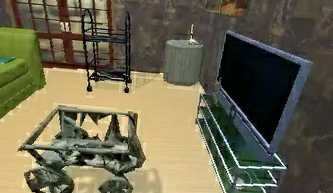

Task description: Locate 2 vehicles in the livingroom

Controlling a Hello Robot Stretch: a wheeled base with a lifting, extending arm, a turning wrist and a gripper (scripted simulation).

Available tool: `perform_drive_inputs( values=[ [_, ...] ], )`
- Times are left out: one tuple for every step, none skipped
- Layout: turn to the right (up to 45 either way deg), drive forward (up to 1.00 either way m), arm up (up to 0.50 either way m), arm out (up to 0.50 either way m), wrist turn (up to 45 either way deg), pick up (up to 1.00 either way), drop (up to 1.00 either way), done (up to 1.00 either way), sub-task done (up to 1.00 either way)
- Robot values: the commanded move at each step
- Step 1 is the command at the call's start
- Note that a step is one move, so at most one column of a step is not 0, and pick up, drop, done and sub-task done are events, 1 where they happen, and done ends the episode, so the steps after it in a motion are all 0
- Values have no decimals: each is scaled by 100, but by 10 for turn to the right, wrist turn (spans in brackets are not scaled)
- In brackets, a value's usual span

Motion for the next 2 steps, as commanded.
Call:
perform_drive_inputs(
  values=[
    [-240,0,0,0,0,0,0,0,0],
    [0,0,0,0,0,0,0,0,100]
  ],
)
